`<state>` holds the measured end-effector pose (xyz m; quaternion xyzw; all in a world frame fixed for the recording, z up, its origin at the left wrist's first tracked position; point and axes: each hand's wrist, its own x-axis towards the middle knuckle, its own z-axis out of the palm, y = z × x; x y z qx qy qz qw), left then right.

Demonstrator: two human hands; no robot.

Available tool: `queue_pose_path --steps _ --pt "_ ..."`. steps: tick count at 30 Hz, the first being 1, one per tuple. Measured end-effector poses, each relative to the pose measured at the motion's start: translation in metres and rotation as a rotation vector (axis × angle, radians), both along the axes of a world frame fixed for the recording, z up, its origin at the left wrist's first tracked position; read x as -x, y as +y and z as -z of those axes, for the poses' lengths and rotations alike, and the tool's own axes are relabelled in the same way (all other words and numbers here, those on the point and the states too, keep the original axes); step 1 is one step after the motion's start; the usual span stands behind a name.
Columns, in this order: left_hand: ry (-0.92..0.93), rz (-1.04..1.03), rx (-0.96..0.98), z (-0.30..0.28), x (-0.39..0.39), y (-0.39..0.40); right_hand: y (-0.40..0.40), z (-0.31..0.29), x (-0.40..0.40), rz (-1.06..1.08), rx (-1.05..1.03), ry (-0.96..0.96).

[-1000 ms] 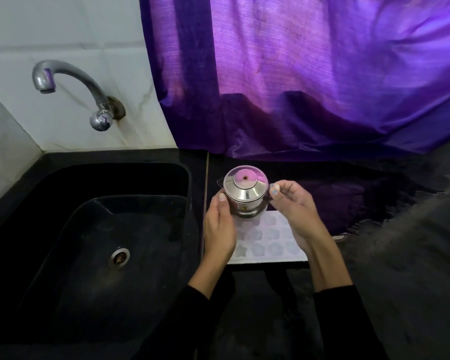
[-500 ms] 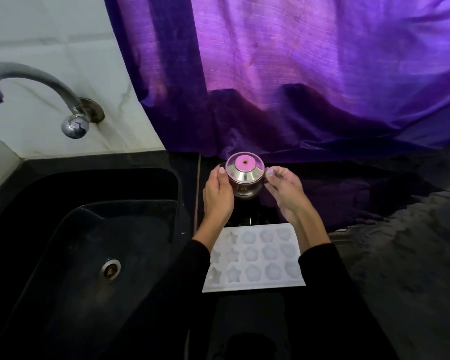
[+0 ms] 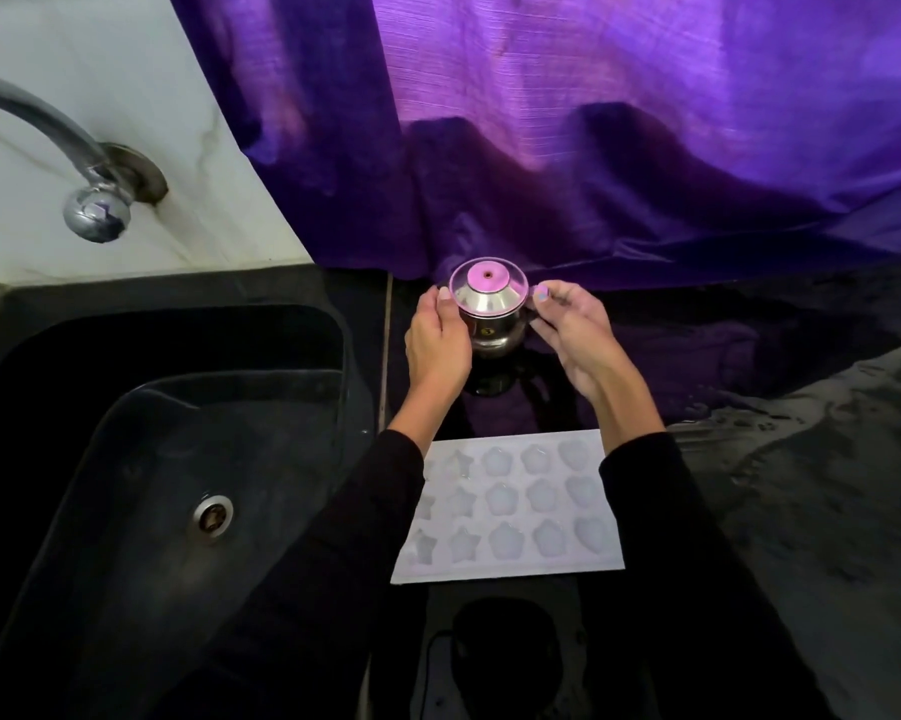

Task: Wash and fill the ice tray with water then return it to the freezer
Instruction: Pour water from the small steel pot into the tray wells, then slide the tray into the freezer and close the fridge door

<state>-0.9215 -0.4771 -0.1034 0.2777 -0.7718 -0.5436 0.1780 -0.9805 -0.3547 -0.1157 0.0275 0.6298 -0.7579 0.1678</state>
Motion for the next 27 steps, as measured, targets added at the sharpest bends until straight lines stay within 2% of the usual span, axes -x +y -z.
queue_pose_path --steps 4,8,13,16,19,24,27 --pt "-0.029 0.009 -0.019 -0.003 -0.005 -0.006 0.002 0.000 0.000 0.024 -0.051 0.010" --pt "-0.018 -0.007 -0.032 -0.005 -0.021 -0.024 0.019 -0.001 -0.008 0.079 -0.247 0.090" --pt "-0.096 0.086 0.046 -0.008 -0.086 -0.043 0.064 0.004 -0.043 0.157 -0.437 0.133" --pt "-0.218 0.044 0.155 -0.002 -0.130 -0.043 0.087 0.010 -0.076 0.203 -0.625 0.159" --pt "-0.276 -0.033 0.172 0.007 -0.156 -0.032 0.099 0.017 -0.101 0.237 -0.832 0.169" --pt "-0.300 -0.068 0.141 0.021 -0.176 -0.012 0.106 0.017 -0.122 0.092 -1.003 0.007" --pt "-0.328 -0.074 0.098 0.025 -0.178 -0.008 0.109 0.018 -0.123 -0.029 -0.977 0.021"
